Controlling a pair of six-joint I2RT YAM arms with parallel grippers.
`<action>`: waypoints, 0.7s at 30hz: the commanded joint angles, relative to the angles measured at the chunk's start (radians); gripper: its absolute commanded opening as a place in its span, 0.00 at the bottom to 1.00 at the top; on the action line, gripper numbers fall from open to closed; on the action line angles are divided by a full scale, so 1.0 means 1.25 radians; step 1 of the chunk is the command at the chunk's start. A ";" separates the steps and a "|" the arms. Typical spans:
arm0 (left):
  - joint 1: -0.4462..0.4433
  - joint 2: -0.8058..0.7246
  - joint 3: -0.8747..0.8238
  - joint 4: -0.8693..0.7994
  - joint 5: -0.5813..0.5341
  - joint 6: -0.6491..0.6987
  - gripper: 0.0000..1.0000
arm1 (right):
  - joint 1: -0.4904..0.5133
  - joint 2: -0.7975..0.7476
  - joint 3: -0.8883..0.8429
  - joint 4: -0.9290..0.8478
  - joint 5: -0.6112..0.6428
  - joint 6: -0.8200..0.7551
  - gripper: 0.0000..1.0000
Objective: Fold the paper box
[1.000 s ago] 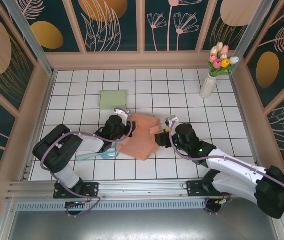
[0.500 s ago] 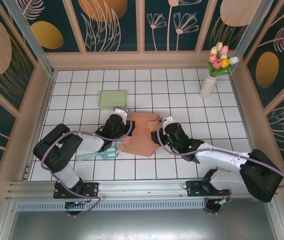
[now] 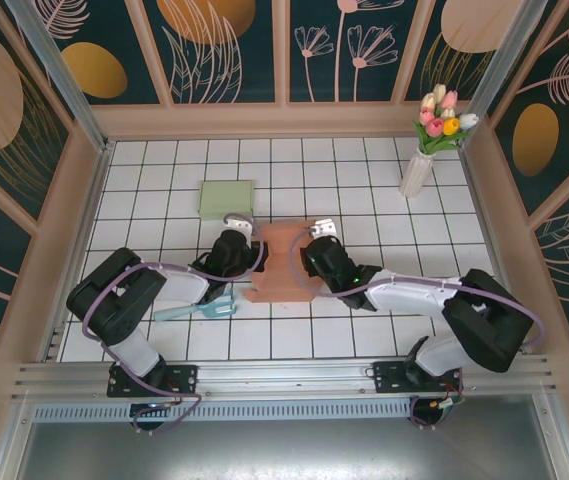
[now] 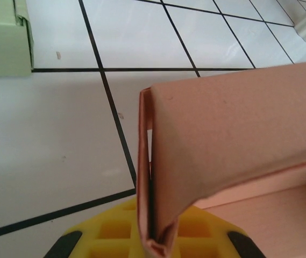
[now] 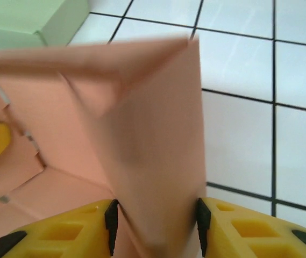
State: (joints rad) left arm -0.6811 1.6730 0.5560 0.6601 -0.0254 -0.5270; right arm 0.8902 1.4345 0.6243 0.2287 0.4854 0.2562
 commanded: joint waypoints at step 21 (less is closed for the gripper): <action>-0.040 -0.041 0.083 -0.307 -0.411 -0.129 0.00 | -0.002 0.113 0.097 -0.142 0.402 0.017 0.26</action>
State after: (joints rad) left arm -0.7559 1.6405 0.6537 0.4515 -0.3008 -0.6258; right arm 0.9180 1.5509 0.7200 0.2264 0.6876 0.1921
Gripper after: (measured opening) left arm 0.100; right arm 0.265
